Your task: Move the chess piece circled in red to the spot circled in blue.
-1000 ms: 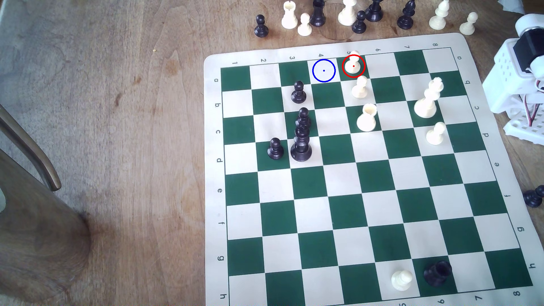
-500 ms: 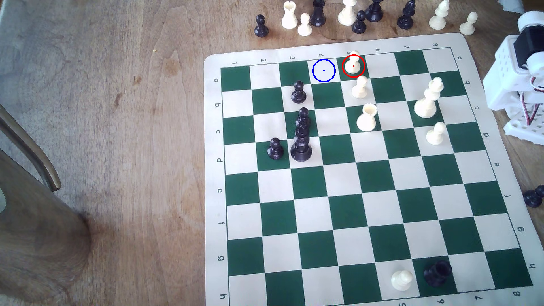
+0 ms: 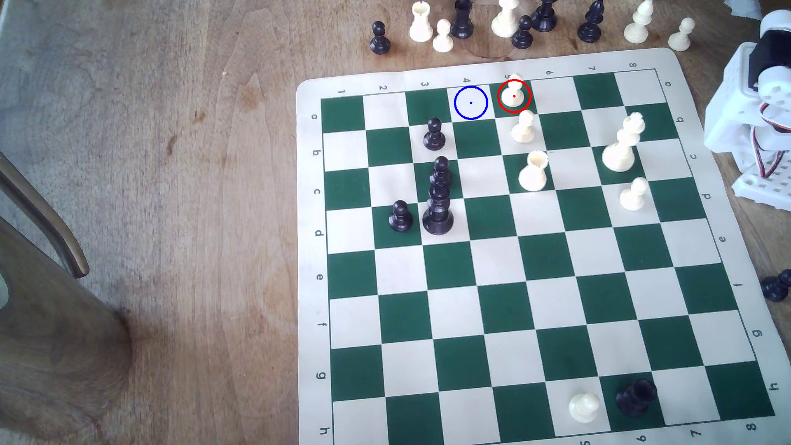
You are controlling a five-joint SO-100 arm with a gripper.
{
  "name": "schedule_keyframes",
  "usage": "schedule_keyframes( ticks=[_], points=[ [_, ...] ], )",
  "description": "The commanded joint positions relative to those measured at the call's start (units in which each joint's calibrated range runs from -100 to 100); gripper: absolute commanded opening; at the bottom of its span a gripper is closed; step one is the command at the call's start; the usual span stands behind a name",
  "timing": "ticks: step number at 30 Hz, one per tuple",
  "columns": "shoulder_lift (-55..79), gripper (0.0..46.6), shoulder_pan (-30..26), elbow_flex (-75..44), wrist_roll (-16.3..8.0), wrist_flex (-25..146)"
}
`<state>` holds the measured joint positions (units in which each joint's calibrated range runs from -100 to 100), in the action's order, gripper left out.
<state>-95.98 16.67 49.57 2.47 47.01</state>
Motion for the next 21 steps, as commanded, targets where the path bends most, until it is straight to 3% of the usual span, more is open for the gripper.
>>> schedule_keyframes(
  ticks=[1, 4, 5, 6, 10, 13, 21],
  points=[
    [2.18, 6.0, 1.99, 2.83, -2.64, 8.02],
    [8.12, 7.8, 3.47, 2.47, -4.49, 10.73],
    [11.77, 12.0, 4.49, 1.47, -5.91, 10.73],
    [13.89, 12.8, 4.88, 0.47, -6.54, 11.3],
    [26.37, 12.0, 4.88, -6.6, -9.04, 15.48],
    [30.7, 13.8, 5.51, -9.86, -12.8, 15.89],
    [50.56, 10.9, 2.14, -13.76, -13.19, 14.25]
  ],
)
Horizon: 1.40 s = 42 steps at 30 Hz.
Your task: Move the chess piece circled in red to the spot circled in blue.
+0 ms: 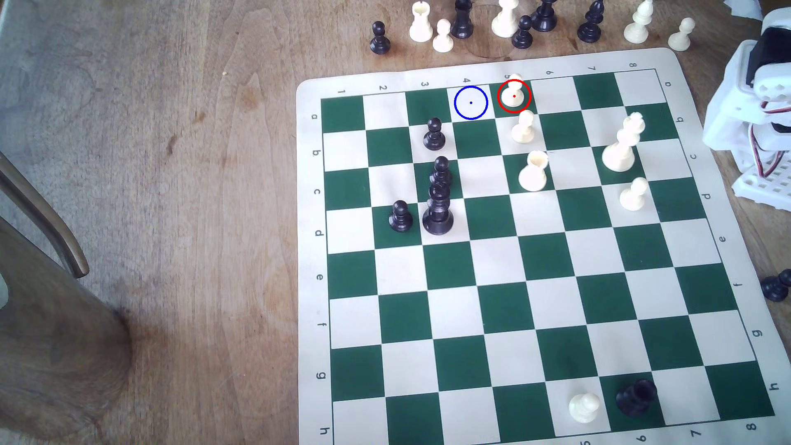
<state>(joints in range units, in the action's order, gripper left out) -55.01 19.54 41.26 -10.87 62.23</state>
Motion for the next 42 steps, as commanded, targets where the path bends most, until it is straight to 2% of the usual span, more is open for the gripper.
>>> schedule_keyframes(
  ticks=[1, 4, 7, 24, 37, 42],
  points=[
    [13.16, 12.4, -0.26, -5.44, 1.03, 0.42],
    [15.87, 16.4, 0.68, -4.08, 1.66, 0.59],
    [18.42, 17.4, 0.91, -1.82, 2.25, 0.59],
    [40.83, 13.9, 1.54, -1.27, 1.9, -16.2],
    [43.04, 13.8, 0.05, -0.73, 1.56, -15.88],
    [42.95, 12.4, -1.04, -0.64, 1.56, -14.65]
  ],
)
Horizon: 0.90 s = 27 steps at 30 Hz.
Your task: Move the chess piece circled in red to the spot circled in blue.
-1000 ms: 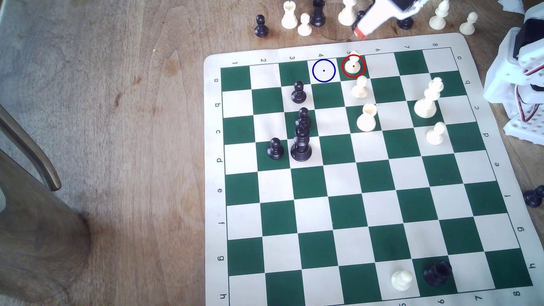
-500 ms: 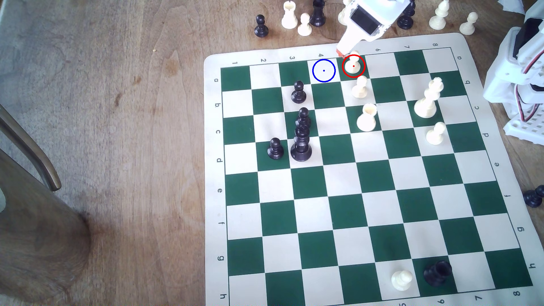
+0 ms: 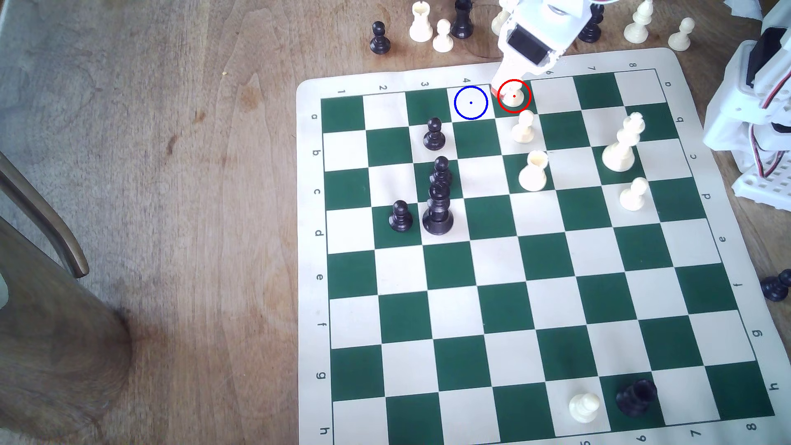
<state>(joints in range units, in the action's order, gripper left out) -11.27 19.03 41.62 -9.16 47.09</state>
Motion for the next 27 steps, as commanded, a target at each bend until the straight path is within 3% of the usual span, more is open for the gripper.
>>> schedule_keyframes(
  ticks=[1, 27],
  points=[
    [-0.7, 12.3, -0.68, -1.0, -0.15, 0.66],
    [1.68, 9.2, -1.55, 0.72, 0.24, -1.64]
  ],
)
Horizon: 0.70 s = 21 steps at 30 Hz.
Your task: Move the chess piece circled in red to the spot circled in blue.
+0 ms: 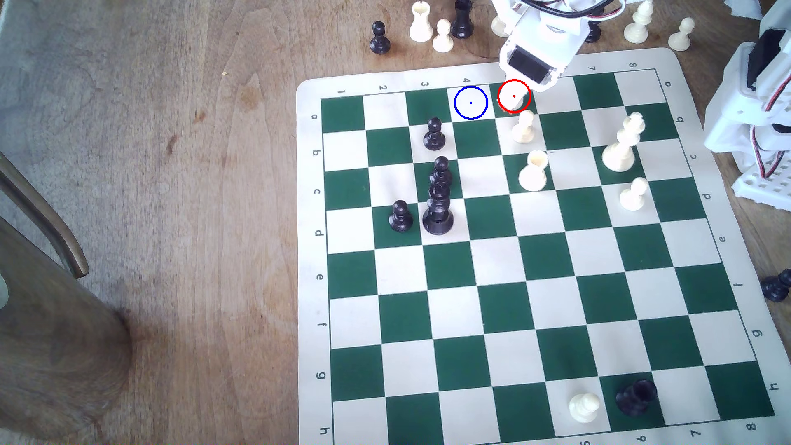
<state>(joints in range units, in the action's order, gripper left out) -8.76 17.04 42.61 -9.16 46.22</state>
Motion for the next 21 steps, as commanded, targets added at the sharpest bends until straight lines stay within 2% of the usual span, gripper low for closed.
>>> schedule_keyframes(
  ticks=[1, 7, 14, 21],
  points=[
    [-0.84, 8.7, 0.52, -0.27, 0.24, -0.76],
    [-1.26, 0.3, 0.45, 0.18, 0.39, -0.84],
    [-4.57, 0.3, 0.37, 0.91, 0.39, -0.68],
    [-17.14, 0.3, 3.03, -1.27, 1.37, 5.3]
  ],
)
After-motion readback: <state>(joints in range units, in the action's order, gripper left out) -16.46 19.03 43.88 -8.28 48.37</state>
